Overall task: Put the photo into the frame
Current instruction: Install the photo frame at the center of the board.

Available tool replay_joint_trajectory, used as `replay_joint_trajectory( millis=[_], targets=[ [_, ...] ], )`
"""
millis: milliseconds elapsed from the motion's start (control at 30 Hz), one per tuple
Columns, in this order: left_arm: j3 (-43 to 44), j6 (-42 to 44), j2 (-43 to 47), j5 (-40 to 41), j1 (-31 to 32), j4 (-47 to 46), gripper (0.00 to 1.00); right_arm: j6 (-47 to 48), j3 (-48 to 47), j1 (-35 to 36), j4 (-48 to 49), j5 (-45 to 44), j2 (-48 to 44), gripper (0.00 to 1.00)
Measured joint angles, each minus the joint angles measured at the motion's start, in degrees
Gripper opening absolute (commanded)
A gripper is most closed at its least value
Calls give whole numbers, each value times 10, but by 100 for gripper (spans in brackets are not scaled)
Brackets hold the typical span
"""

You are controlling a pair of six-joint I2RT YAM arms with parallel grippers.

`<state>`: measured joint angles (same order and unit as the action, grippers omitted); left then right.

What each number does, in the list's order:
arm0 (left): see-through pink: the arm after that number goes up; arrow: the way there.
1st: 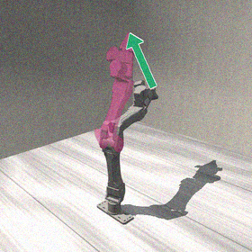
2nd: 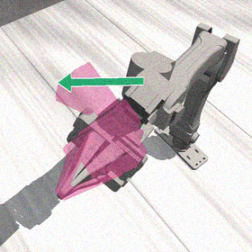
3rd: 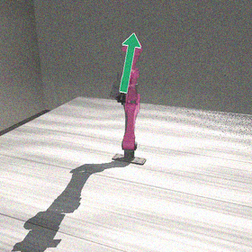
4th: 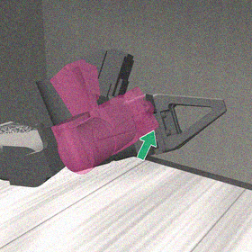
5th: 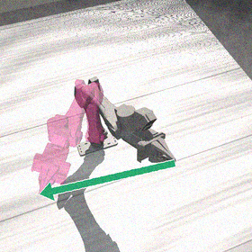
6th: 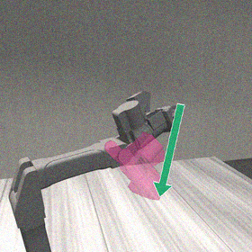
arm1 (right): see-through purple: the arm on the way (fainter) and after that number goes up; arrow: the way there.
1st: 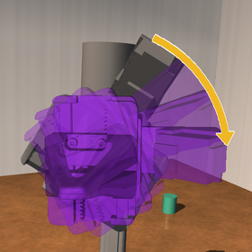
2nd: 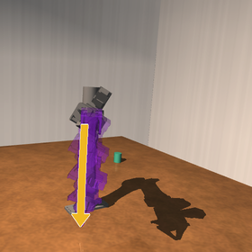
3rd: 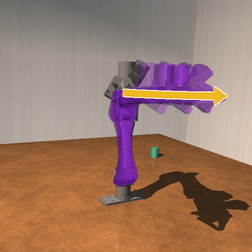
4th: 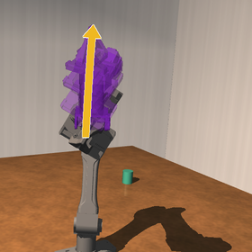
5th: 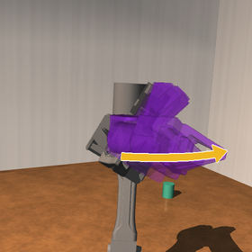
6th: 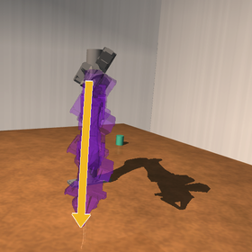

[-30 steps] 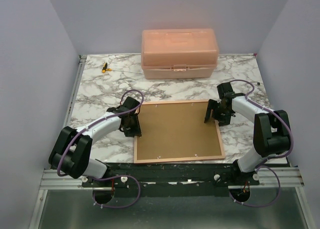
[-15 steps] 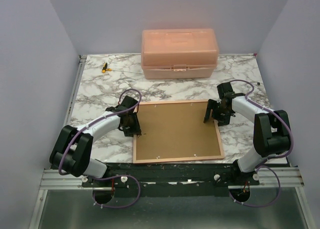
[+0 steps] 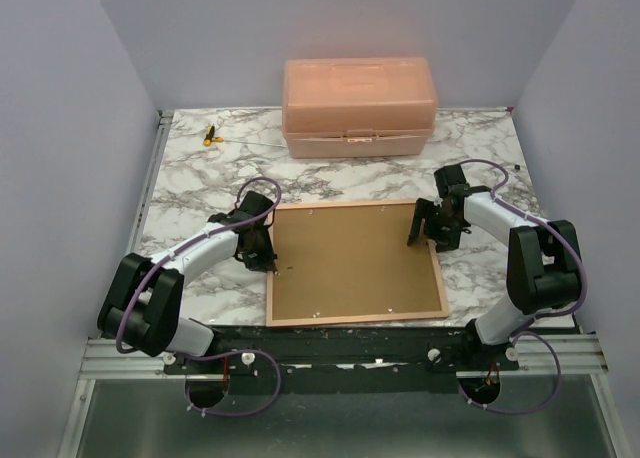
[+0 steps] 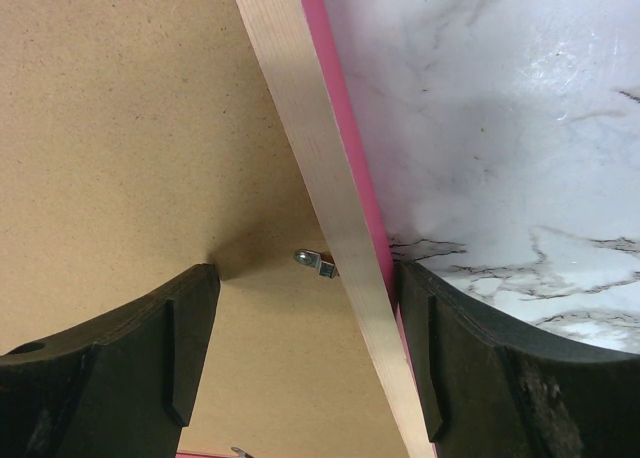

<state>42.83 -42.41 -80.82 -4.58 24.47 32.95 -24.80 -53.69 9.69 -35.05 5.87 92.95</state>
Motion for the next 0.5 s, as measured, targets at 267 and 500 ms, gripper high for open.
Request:
replay_joint_trajectory(
  millis=[267,500],
  targets=[
    [-12,9,15,-2,0,-12,0,1,0,0,0,1,0,78],
    [-15,10,37,-5,-1,-8,49,4,0,0,0,2,-1,78]
  ],
)
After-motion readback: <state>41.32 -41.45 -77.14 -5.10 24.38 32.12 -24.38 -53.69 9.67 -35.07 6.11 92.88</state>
